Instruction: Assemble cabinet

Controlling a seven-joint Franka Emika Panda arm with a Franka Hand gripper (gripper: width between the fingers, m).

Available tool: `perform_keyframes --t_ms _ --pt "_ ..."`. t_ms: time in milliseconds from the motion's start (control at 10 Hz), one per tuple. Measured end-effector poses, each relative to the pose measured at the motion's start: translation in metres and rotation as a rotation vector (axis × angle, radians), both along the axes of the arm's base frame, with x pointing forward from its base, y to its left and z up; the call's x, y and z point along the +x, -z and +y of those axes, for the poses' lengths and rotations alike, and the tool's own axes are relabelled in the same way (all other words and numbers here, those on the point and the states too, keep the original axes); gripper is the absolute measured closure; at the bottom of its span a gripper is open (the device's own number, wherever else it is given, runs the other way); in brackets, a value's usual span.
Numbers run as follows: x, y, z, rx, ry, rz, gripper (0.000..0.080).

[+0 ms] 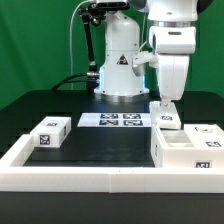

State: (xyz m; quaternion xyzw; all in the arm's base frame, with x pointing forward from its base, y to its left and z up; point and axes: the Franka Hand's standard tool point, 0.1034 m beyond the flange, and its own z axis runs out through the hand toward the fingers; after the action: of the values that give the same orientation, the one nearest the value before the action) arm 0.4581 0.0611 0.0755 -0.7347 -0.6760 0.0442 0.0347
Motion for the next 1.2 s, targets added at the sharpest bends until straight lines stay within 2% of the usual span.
perform_keyframes --t_ms 1200 --pt "-0.0002 0.0067 0.0006 -0.001 0.012 0.034 0.0729"
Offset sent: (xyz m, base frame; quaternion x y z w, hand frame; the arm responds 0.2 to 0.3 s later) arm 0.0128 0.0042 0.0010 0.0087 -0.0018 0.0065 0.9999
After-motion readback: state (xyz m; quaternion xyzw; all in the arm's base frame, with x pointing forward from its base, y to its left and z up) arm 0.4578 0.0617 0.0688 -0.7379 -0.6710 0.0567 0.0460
